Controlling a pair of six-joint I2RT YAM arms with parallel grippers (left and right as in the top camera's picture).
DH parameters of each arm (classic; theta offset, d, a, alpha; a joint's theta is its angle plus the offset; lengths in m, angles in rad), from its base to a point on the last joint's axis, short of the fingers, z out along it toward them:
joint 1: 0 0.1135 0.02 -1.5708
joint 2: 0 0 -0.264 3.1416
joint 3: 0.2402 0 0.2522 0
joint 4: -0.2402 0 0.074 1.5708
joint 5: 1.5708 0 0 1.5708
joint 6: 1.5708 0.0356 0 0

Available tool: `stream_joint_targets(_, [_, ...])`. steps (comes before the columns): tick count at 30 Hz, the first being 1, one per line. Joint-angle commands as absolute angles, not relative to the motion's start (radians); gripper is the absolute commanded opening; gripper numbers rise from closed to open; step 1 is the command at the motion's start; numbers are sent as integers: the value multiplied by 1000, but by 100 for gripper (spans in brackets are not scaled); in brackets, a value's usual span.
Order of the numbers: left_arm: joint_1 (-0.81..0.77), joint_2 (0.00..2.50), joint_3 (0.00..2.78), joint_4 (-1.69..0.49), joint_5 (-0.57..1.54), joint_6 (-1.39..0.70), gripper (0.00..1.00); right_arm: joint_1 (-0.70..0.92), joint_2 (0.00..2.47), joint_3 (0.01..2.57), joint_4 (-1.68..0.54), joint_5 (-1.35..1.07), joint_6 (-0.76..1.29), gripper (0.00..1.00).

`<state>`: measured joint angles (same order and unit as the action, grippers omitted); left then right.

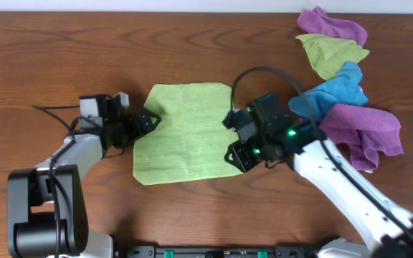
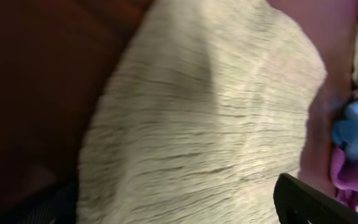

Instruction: Fold the cloth

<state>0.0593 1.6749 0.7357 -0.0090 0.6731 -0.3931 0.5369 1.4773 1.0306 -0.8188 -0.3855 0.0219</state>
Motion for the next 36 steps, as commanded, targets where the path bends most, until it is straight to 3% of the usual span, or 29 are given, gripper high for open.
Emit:
stream_joint_targets(1, [23, 1685, 742, 20, 667, -435, 95, 558, 1528, 1035, -834, -319, 2, 1])
stream_joint_targets(8, [15, 1694, 742, 103, 662, -478, 95, 561, 1641, 1006, -845, -265, -2, 1])
stream_joint_targets(25, [12, 1695, 743, 127, 628, -489, 96, 564, 1696, 812, -508, -222, 7, 1])
stream_joint_targets(36, [12, 1731, 743, 220, 567, -540, 96, 564, 1724, 770, -561, -206, 92, 2])
